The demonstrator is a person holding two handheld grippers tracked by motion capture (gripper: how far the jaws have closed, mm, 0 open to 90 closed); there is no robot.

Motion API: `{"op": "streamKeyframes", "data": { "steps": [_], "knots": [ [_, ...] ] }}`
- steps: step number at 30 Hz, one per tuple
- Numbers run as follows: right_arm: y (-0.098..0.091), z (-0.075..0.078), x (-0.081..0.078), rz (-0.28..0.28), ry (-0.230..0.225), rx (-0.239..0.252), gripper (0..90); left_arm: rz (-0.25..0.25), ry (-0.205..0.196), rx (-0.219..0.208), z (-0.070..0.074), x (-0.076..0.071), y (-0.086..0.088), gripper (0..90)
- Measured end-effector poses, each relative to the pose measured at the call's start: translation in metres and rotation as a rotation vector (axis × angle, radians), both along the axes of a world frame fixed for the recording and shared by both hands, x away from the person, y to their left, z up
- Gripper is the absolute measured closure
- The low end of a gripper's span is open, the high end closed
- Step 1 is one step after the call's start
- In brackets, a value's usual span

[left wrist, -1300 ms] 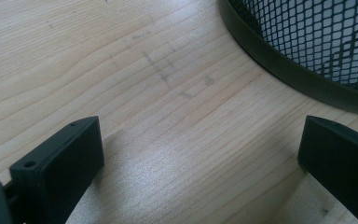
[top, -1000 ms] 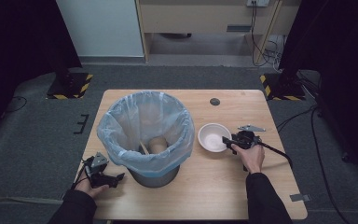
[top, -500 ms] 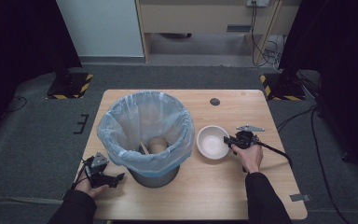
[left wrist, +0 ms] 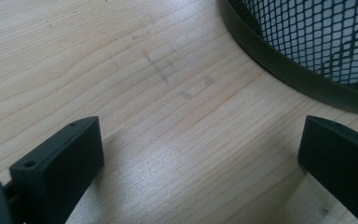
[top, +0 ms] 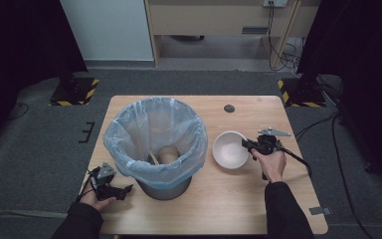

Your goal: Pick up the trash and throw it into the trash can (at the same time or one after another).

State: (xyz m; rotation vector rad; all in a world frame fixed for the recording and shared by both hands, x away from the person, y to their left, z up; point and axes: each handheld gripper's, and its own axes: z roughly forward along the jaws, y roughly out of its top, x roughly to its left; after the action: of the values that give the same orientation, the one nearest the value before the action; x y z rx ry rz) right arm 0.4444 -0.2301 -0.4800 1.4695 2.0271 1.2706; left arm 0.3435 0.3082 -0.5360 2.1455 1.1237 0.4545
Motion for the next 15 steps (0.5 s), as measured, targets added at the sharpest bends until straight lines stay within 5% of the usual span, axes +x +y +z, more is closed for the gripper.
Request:
{"op": "streamKeyframes", "data": {
  "steps": [15],
  "knots": [
    [-0.021,0.021,-0.005,-0.067,-0.081,0.080,84.0,0.000,0.000,0.000,0.000,0.000,0.000,0.0]
  ]
}}
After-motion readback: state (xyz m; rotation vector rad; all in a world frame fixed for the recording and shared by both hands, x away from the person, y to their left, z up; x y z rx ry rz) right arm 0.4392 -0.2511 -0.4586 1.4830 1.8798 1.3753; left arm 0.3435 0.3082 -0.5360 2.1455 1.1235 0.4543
